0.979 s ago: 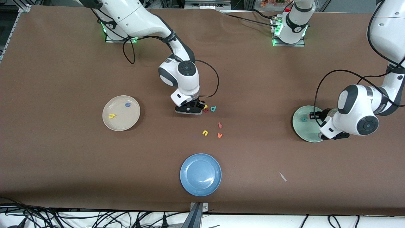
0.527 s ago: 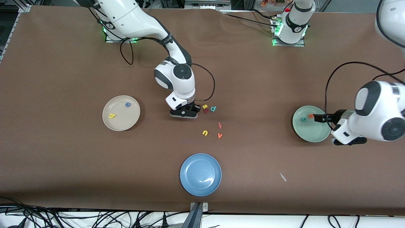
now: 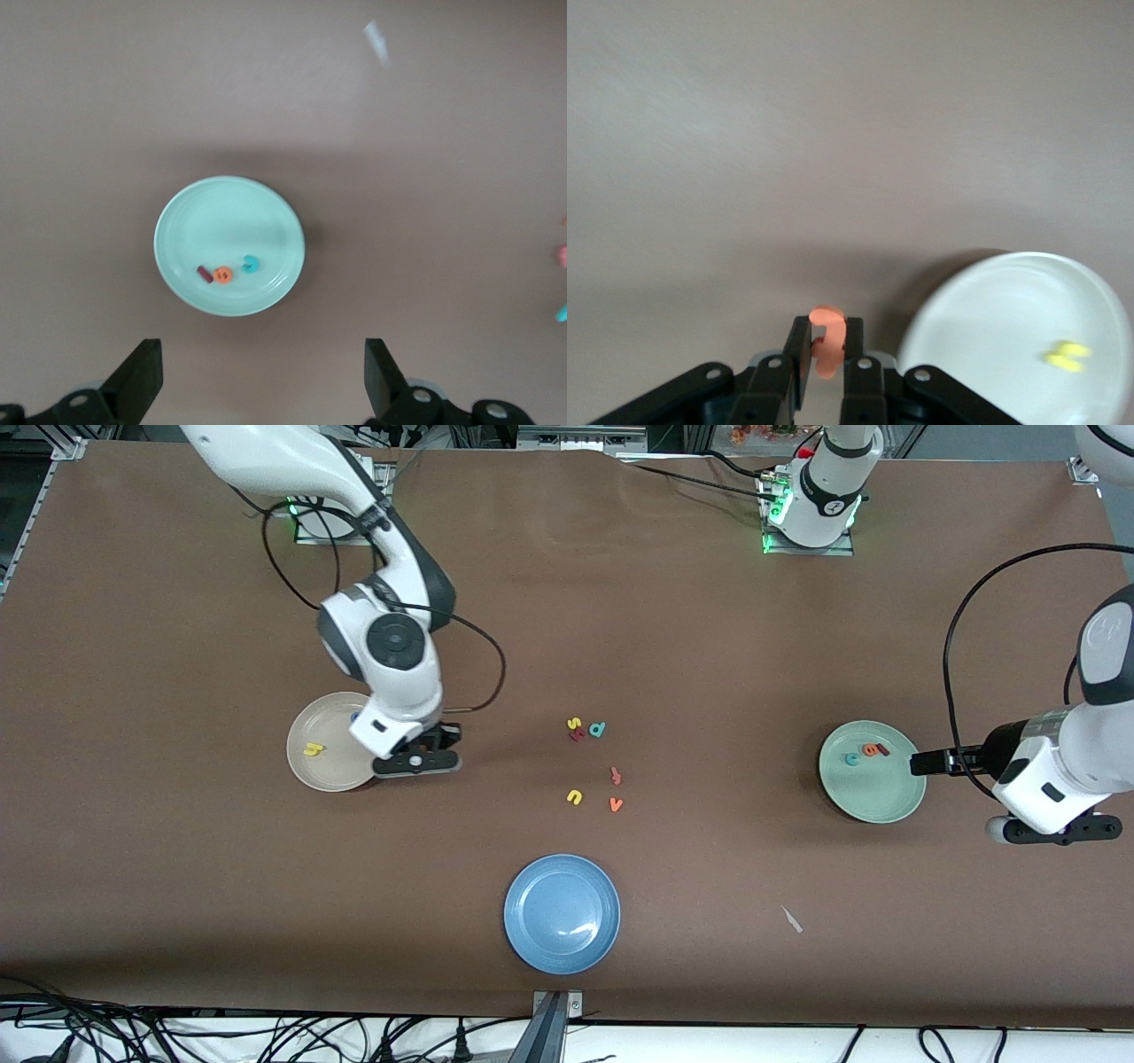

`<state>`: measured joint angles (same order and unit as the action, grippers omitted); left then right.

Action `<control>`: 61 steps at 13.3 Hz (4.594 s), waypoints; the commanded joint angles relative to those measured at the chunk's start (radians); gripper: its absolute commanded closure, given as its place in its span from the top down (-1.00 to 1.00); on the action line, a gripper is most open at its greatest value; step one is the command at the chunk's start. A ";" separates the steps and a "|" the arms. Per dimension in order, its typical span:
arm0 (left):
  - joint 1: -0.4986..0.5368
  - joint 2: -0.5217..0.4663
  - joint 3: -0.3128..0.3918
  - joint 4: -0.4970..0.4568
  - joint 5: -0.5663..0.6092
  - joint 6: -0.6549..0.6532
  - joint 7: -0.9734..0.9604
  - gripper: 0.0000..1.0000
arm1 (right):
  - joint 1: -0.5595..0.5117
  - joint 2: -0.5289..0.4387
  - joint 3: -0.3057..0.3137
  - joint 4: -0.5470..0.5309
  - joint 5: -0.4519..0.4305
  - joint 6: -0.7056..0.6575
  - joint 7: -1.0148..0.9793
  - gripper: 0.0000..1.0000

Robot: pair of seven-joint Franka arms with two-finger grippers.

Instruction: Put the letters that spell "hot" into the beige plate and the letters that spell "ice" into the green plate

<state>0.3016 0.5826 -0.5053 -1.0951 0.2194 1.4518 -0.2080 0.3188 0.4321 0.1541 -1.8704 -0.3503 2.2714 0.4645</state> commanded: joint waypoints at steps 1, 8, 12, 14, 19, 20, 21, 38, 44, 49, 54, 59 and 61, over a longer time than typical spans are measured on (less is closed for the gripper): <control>-0.048 0.002 0.008 0.069 -0.002 -0.033 0.007 1.00 | -0.073 -0.143 -0.019 -0.168 0.005 0.014 -0.195 -0.69; -0.078 -0.078 0.008 0.067 -0.008 -0.037 -0.004 1.00 | -0.089 -0.242 -0.128 -0.443 0.002 0.247 -0.242 -0.24; -0.137 -0.138 0.007 0.066 0.000 -0.037 -0.002 1.00 | -0.095 -0.242 -0.130 -0.449 0.002 0.261 -0.242 0.39; -0.171 -0.152 0.010 0.064 0.001 -0.037 -0.002 1.00 | -0.095 -0.256 -0.130 -0.443 0.004 0.255 -0.230 0.83; -0.209 -0.185 0.036 0.055 0.006 -0.031 -0.001 1.00 | -0.095 -0.306 -0.114 -0.324 0.083 0.037 -0.170 0.98; -0.240 -0.190 0.091 0.054 0.014 -0.033 0.005 1.00 | -0.095 -0.305 -0.101 -0.250 0.117 -0.063 -0.174 0.98; -0.286 -0.211 0.156 0.044 0.005 -0.031 0.013 1.00 | -0.095 -0.305 -0.090 -0.175 0.143 -0.161 -0.178 0.98; -0.211 -0.333 0.209 -0.193 -0.129 0.078 0.145 1.00 | -0.092 -0.358 -0.321 0.261 0.370 -0.662 -0.466 0.99; -0.213 -0.333 0.209 -0.192 -0.129 0.081 0.145 1.00 | -0.093 -0.357 -0.323 0.303 0.366 -0.695 -0.468 0.99; -0.210 -0.331 0.209 -0.192 -0.130 0.093 0.145 1.00 | -0.095 -0.354 -0.323 0.307 0.364 -0.695 -0.468 0.99; -0.211 -0.328 0.209 -0.192 -0.130 0.094 0.145 1.00 | -0.096 -0.342 -0.324 0.324 0.337 -0.682 -0.466 0.99; -0.211 -0.328 0.209 -0.192 -0.130 0.094 0.145 1.00 | -0.098 -0.334 -0.324 0.336 0.335 -0.682 -0.466 0.99; -0.211 -0.328 0.209 -0.192 -0.130 0.094 0.145 1.00 | -0.098 -0.334 -0.324 0.336 0.335 -0.682 -0.466 0.99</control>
<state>0.0863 0.2786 -0.3021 -1.2634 0.1190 1.5331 -0.0895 0.2249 0.0848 -0.1712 -1.5671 -0.0036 1.6040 0.0004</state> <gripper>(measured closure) 0.000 0.000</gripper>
